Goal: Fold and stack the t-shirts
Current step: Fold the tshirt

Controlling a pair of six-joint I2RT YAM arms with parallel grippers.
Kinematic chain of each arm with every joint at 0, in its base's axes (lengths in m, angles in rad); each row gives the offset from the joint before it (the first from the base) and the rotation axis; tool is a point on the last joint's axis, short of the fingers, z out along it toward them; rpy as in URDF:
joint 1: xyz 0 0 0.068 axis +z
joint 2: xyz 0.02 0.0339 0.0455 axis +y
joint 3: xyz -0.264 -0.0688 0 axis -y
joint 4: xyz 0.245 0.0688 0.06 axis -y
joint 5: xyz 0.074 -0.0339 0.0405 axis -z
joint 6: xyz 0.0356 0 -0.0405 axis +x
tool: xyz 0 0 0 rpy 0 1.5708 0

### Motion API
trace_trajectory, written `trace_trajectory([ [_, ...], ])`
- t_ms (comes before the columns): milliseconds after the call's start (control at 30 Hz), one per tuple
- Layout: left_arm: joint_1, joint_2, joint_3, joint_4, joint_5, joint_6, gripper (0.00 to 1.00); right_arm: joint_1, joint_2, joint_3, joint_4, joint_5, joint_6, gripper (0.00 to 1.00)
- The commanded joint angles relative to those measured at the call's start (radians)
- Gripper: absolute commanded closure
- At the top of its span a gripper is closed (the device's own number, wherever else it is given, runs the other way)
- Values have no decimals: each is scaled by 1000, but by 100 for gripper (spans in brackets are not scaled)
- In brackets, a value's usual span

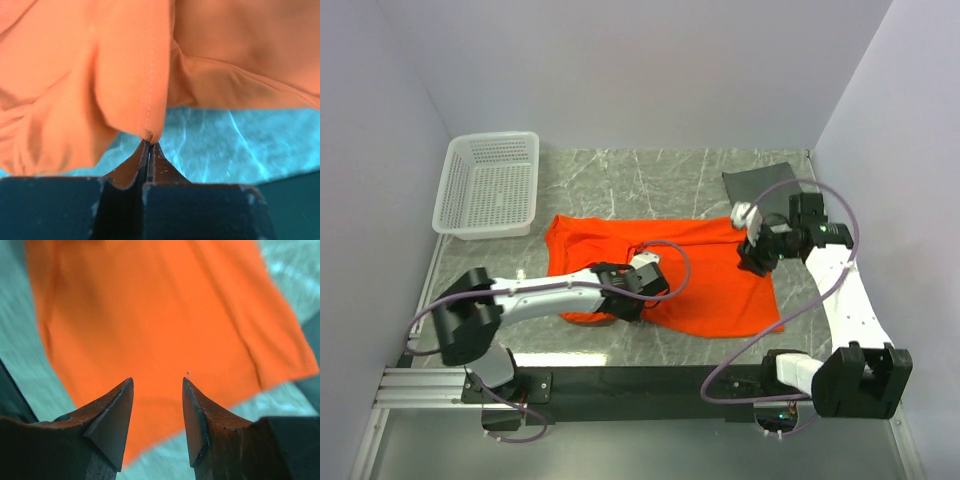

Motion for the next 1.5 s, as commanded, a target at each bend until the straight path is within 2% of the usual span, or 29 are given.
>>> trace_trajectory([
  [0, -3, -108, -29, 32, 26, 10, 99, -30, -79, -108, -195, 179, -408, 49],
  [100, 2, -176, -60, 65, 55, 2, 99, -30, -161, -273, -173, 267, -545, 48],
  [267, 11, -292, -107, 98, 73, -13, 99, -30, -185, -426, -84, 365, -556, 48],
  [367, 22, -349, -127, 98, 67, -18, 99, -31, -152, -472, -41, 429, -542, 48],
  [633, 63, -481, -184, 110, 99, -13, 99, -28, -155, -492, -62, 471, -518, 49],
  [900, 82, -521, -204, 122, 118, -10, 99, -14, -132, -554, -1, 467, -472, 53],
  [1000, 88, -533, -203, 124, 122, -11, 99, -14, -124, -565, 24, 451, -464, 58],
  [1133, 94, -550, -198, 112, 119, -21, 99, -14, -150, -507, -17, 402, -444, 90],
  [1233, 103, -581, -193, 96, 112, -25, 99, -14, -188, -451, -50, 370, -437, 99],
  [1467, 146, -659, -167, 49, 101, -19, 99, -16, -204, -335, -117, 315, -362, 100],
])
